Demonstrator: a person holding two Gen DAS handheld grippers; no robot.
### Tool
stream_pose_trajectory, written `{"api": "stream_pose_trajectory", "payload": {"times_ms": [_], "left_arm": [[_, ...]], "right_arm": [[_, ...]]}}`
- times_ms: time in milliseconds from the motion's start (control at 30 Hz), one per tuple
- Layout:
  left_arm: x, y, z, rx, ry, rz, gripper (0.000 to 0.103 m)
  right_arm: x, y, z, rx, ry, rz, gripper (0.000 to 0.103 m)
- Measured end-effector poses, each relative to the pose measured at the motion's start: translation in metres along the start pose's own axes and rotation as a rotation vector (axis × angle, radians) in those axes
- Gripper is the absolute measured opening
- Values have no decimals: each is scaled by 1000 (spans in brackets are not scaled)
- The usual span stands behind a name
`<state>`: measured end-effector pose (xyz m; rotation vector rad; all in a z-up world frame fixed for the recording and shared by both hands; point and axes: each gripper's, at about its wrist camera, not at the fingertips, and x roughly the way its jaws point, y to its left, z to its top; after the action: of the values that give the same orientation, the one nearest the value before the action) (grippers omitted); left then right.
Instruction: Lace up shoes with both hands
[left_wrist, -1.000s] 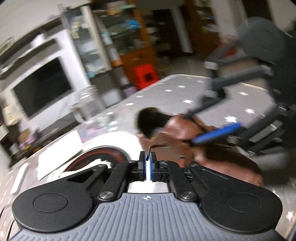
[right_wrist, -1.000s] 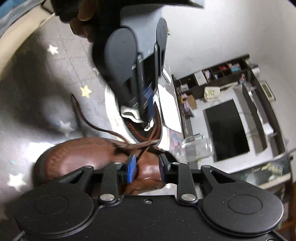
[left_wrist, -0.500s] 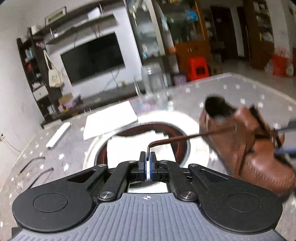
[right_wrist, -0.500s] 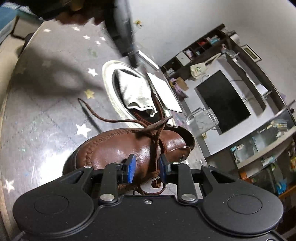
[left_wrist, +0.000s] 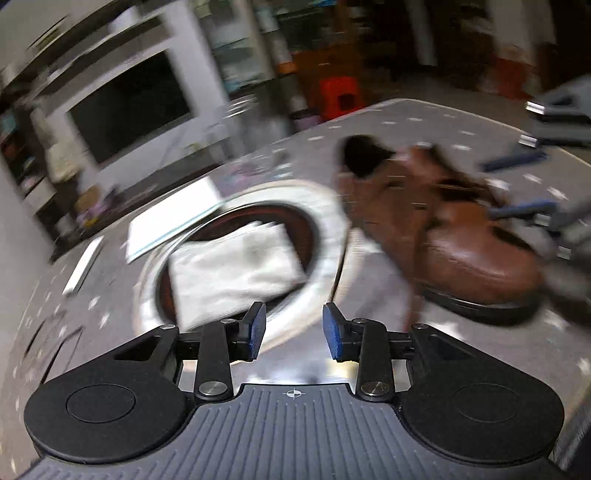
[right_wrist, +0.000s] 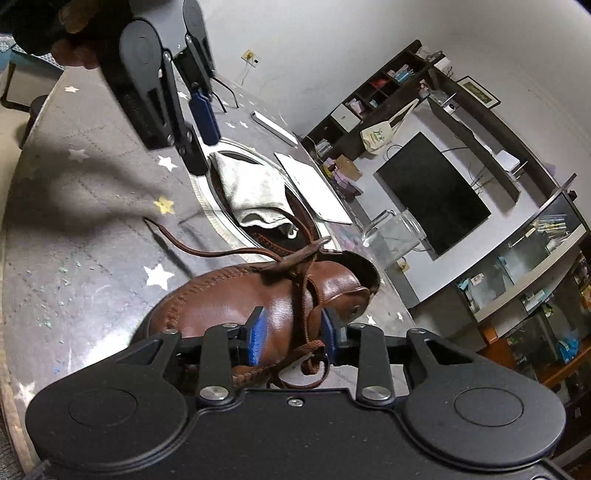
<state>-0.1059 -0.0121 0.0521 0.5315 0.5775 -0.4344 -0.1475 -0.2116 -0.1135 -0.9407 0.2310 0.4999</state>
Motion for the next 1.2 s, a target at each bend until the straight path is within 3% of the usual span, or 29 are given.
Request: {"api": "stream_pose_trajectory", "payload": {"times_ms": [133,233,267,367,667,800,833,867,967,1133,1200], "left_arm": [[13,-2,2,4,19,31,35],[14,6,3,-53,12,-32,35],[8,0,6,-37,-20,-93,35],[7,-24,11,89,-52,-152,35],[57,-29,12,164,99,-202,35],[61,-35,10,207,112,-222,35],[60,-34,10,210,109,-222,32],[60,-34,11,207,106,-227,21],[63,-33,10,192,106,-190,7],[53,-26,14,124,67,-19,3],[44,-18,18,44,13,78,3]], "right_arm": [[-3,0,0,2,0,2,34],[-4,-1,-1,9,0,1,38],[-4,-1,-1,11,-1,2,39],[-5,0,1,17,-5,9,39],[-8,2,0,7,1,9,42],[-6,1,-1,12,3,2,44],[-5,0,-1,12,3,2,44],[-5,0,-2,12,4,2,44],[-3,0,-2,18,6,3,44],[-1,1,-2,23,8,-1,45],[-1,1,-2,30,8,-1,45]]}}
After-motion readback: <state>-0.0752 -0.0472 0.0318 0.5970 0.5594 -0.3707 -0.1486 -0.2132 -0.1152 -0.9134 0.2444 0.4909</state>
